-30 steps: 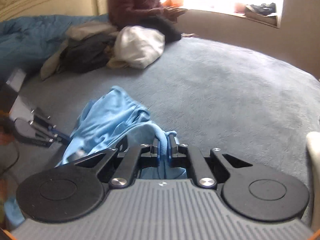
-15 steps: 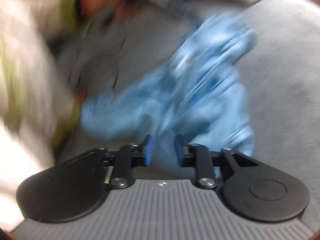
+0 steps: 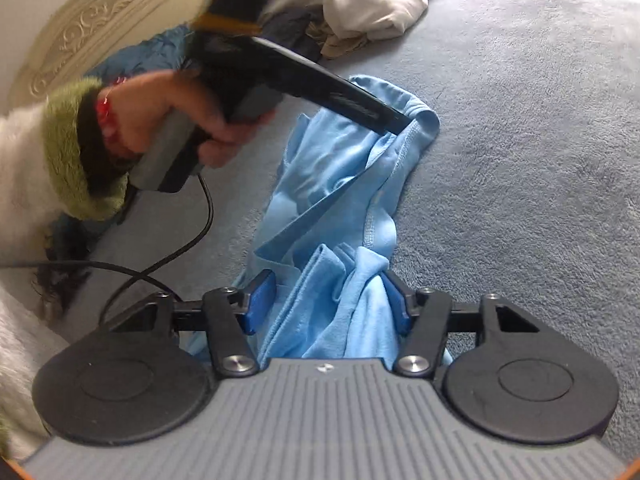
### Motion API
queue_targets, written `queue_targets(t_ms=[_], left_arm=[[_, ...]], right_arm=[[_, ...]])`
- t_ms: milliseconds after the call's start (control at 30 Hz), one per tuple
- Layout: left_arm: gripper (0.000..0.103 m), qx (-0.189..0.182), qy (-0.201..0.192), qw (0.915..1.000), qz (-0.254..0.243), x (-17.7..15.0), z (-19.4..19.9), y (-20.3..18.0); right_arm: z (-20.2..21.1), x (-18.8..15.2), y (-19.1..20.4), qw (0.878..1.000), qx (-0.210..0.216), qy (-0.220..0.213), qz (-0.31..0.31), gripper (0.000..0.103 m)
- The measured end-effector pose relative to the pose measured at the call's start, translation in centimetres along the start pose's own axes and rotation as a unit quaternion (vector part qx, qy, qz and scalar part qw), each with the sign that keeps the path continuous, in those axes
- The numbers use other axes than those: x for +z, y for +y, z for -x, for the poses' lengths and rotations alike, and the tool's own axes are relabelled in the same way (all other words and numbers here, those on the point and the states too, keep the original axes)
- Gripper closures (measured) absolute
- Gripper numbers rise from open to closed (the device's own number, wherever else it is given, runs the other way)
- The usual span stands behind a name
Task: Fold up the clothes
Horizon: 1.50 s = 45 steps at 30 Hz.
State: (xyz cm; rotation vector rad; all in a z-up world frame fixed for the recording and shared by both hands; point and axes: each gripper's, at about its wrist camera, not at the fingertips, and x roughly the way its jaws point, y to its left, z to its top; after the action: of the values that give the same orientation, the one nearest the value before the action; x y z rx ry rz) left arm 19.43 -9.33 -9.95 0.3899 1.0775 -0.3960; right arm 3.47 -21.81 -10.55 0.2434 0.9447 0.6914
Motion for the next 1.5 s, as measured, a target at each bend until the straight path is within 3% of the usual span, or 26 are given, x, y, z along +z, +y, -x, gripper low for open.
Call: queue_targets(t_ms=[100,200,333,500,533,567,600,633,733,800,1100,1400,1500], left_arm=[[0.094,0.003,-0.022,0.9997,0.004,-0.2,0.7,-0.1],[0.096,0.015,-0.066,0.9976,0.010,-0.7,2.5,0.2],[0.096,0.043,-0.115,0.9918,0.035,-1.3,5.4,1.8],[0.096,0.068,-0.171,0.9800,0.077,-2.2,8.8,4.6],[0.096,0.069,-0.177,0.9781,0.085,-2.3,9.2,5.1],[0.096,0.070,-0.182,0.9764,0.093,-2.4,9.6,5.5],[0.096,0.070,-0.187,0.9747,0.101,-2.5,9.9,5.9],[0.096,0.071,-0.192,0.9729,0.107,-2.5,10.2,6.3],[0.096,0.077,-0.213,0.9673,0.114,-2.4,10.7,6.8],[0.096,0.078,-0.227,0.9641,0.114,-2.0,10.9,6.9],[0.096,0.088,-0.253,0.9585,0.098,4.7,7.9,5.2],[0.096,0.091,-0.273,0.9553,0.068,13.2,4.9,1.9],[0.085,0.082,-0.253,0.9617,0.064,14.1,2.3,1.3]], right_arm=[[1.1,0.5,0.3,0.999,-0.029,-0.009,0.015,0.052],[2.8,1.3,0.4,0.998,-0.050,-0.024,0.005,0.049],[2.7,2.7,-0.5,0.998,0.011,-0.025,-0.048,0.045],[-0.4,3.3,0.5,1.000,-0.017,0.007,-0.019,0.043],[-1.0,3.3,0.4,0.999,-0.019,0.017,-0.023,0.044],[-1.4,3.2,0.2,0.999,-0.021,0.021,-0.027,0.055],[-1.6,3.3,0.1,0.999,-0.025,0.021,-0.031,0.079],[-1.4,3.5,0.0,0.999,-0.029,0.015,-0.034,0.085],[0.1,4.3,-0.3,0.998,-0.049,-0.021,-0.036,0.092],[1.3,5.6,-0.6,0.995,-0.084,-0.043,-0.021,0.094],[4.2,13.5,-4.9,0.960,-0.250,-0.118,0.050,0.095],[6.1,19.9,-10.7,0.929,-0.312,-0.196,0.037,0.095],[5.2,20.5,-12.5,0.931,-0.307,-0.197,0.027,0.095]])
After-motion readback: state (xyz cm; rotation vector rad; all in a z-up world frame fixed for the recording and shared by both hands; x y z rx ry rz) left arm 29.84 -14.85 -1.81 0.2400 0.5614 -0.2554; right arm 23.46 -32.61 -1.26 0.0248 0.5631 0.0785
